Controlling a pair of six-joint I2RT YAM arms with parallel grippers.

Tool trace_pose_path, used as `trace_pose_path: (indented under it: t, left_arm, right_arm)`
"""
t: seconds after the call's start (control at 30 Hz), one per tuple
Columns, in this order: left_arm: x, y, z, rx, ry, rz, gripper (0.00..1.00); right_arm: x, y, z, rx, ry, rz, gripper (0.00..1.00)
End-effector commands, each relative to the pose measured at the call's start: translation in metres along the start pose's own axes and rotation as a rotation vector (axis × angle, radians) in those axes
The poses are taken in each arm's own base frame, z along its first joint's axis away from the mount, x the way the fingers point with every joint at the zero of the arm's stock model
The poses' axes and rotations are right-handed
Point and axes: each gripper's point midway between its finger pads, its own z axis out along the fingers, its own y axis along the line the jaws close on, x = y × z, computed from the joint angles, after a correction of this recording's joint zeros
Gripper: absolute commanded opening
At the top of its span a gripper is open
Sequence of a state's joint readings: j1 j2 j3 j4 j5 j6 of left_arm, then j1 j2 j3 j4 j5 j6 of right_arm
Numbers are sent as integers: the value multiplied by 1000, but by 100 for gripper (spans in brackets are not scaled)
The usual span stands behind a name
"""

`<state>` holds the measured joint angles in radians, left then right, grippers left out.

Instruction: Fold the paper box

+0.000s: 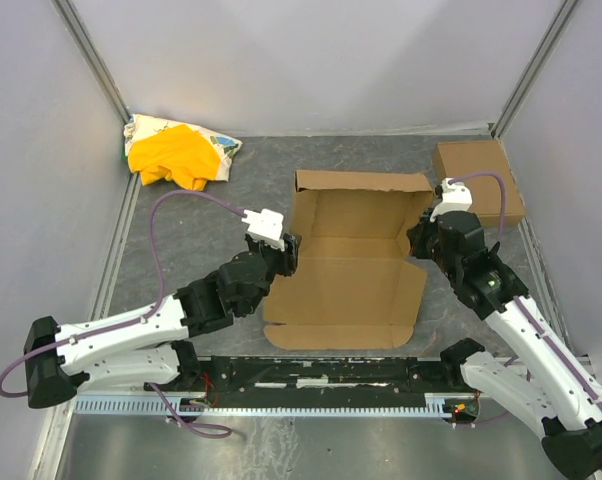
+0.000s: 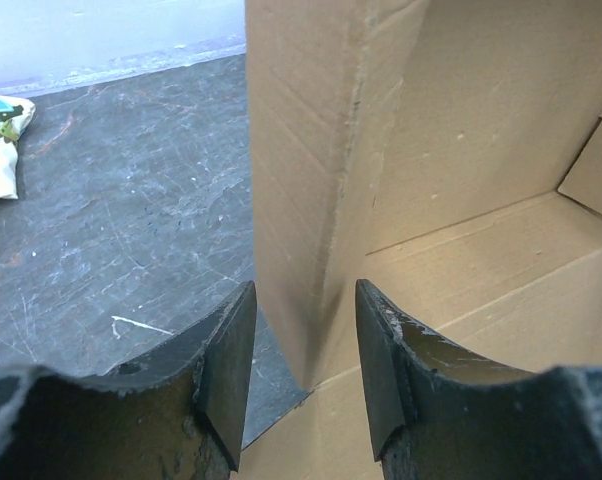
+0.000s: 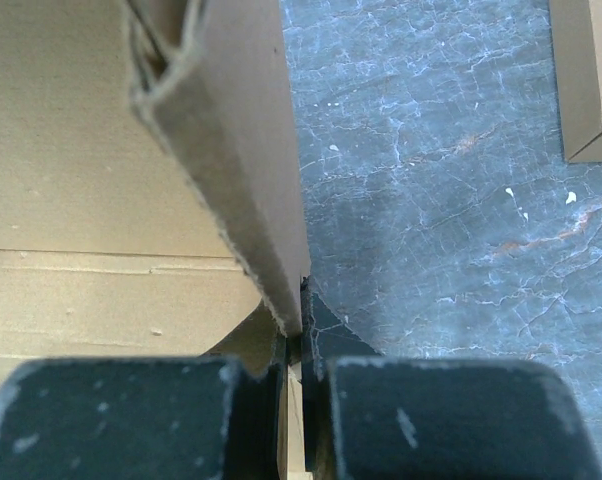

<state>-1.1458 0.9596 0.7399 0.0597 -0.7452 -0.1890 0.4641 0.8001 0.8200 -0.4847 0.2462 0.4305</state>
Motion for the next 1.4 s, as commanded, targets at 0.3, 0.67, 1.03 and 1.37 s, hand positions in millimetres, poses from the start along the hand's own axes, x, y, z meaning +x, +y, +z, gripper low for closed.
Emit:
trace_pose_path:
  t: [0.3,0.67,1.03,1.37]
  left_arm:
    - [-60,-10,18,-68,-123,-22,48]
    - [-63,-13,45,-208,-92,96,37]
    - [-51,-11,59,-285,-53,219,17]
    - [-34,-14,69,-313,-17,251,24]
  right_arm:
    - [-5,20,9,-25,102,48,2]
    - [-1,24,7,-45,122,37,2]
    - [-11,29,7,-38,116,34,2]
    - [-20,35,0,-69,91,43,2]
